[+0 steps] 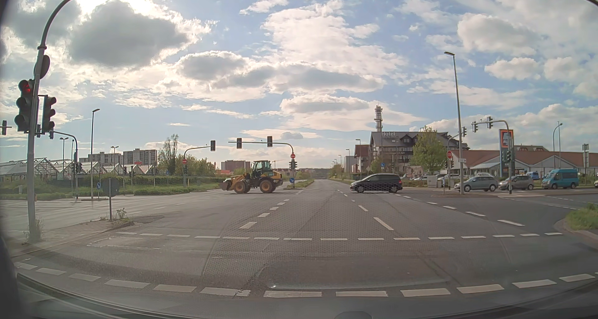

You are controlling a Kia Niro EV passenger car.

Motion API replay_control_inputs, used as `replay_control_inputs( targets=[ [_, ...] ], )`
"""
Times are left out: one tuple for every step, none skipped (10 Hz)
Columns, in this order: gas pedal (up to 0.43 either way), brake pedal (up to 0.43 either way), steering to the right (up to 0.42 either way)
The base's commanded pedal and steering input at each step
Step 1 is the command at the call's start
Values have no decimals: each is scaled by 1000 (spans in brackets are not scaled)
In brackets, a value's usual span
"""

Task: Follow the waypoints while adhering to traffic rules and regulations

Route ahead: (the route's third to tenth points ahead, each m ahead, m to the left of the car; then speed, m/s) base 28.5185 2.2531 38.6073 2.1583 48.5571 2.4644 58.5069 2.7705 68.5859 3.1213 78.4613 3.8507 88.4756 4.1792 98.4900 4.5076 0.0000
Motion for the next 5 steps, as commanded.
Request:
replay_control_inputs(
  targets=[
    [0, 274, -4],
    [0, 274, -4],
    [0, 274, -4],
    [0, 274, -4],
    [0, 274, -4]
  ],
)
